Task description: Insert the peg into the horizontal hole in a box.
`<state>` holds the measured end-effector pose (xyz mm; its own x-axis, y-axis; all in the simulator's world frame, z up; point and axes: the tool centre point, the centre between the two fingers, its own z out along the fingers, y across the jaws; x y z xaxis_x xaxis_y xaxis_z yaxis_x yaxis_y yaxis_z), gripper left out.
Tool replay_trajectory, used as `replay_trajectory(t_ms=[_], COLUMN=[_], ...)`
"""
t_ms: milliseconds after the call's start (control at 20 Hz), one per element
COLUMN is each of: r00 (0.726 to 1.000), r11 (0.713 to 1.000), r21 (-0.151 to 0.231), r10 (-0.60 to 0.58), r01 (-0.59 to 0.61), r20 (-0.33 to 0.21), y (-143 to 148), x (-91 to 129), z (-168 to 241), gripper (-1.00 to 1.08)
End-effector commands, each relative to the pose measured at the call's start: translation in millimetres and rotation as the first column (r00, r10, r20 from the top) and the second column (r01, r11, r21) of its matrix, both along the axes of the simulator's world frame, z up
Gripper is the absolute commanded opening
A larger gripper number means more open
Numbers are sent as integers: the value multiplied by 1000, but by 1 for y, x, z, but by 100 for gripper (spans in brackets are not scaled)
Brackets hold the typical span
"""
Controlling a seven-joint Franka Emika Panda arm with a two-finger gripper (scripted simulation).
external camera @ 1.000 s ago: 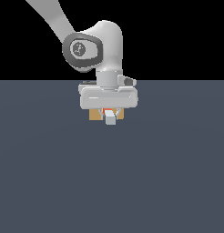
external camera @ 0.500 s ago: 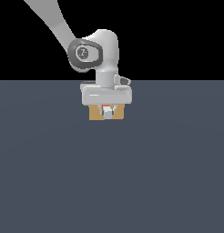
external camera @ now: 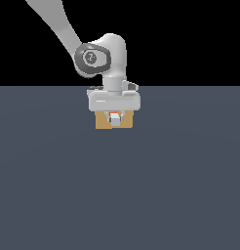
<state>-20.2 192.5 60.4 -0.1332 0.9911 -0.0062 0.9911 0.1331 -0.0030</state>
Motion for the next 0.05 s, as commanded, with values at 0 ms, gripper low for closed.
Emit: replay_trajectory(t_ms=[0], r00=[1000], r11=[1000], r21=[7], r10=[12], r01=[-12], r20=[3], y=[11], x=[-1], z=[1], gripper=[-100])
